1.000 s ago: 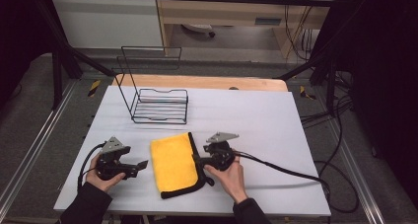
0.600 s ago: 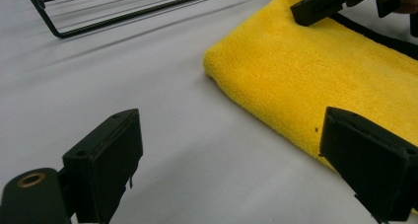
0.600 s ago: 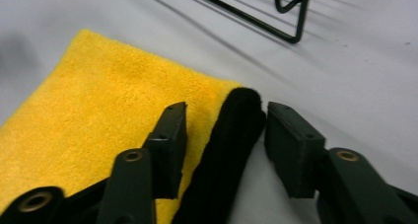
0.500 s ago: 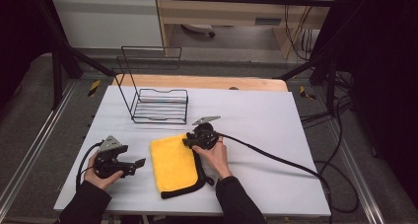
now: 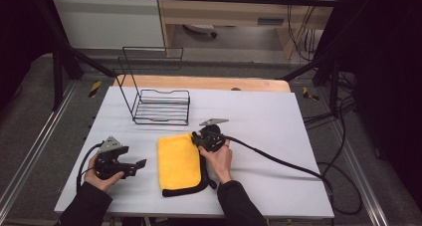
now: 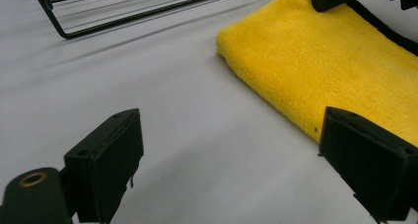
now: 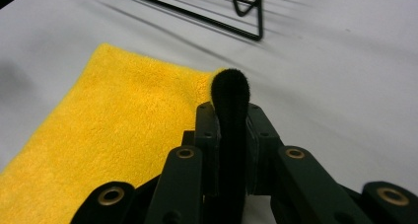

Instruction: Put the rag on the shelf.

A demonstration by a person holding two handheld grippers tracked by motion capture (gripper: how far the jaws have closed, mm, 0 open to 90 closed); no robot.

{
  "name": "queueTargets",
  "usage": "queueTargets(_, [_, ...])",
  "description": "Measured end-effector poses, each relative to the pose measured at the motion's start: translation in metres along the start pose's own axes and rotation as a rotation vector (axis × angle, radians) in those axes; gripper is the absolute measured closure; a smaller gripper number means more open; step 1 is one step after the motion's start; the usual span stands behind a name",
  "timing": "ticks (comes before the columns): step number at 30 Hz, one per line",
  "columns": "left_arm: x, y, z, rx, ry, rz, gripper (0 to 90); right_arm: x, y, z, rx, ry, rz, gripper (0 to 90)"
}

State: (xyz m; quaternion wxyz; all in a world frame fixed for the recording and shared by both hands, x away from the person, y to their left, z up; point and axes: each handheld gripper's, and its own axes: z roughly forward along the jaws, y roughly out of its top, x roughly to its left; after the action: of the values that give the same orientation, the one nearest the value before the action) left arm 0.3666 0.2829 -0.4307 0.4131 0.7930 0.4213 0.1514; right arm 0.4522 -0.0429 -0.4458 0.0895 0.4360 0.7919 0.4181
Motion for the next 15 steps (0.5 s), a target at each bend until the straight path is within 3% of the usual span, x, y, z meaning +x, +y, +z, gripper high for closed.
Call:
queueTargets(3, [0.0,0.0,0.001,0.0,-0.001,-0.001,9.8,-0.003,-0.006,-0.006,0.001,-0.04,0.012,79.0])
queueTargets(7, [0.0,0.002,0.003,0.001,0.0,0.001,9.6,-0.006,-0.009,-0.009,-0.003,-0.052,0.01,75.9])
queueTargets(11, [-0.001,0.008,0.008,0.008,-0.004,0.007,8.0,-0.008,-0.008,-0.013,-0.029,-0.05,-0.039,63.3])
queueTargets(15, [-0.002,0.015,0.012,0.015,0.001,0.017,7.3,-0.015,-0.005,-0.025,-0.058,-0.011,-0.059,45.9])
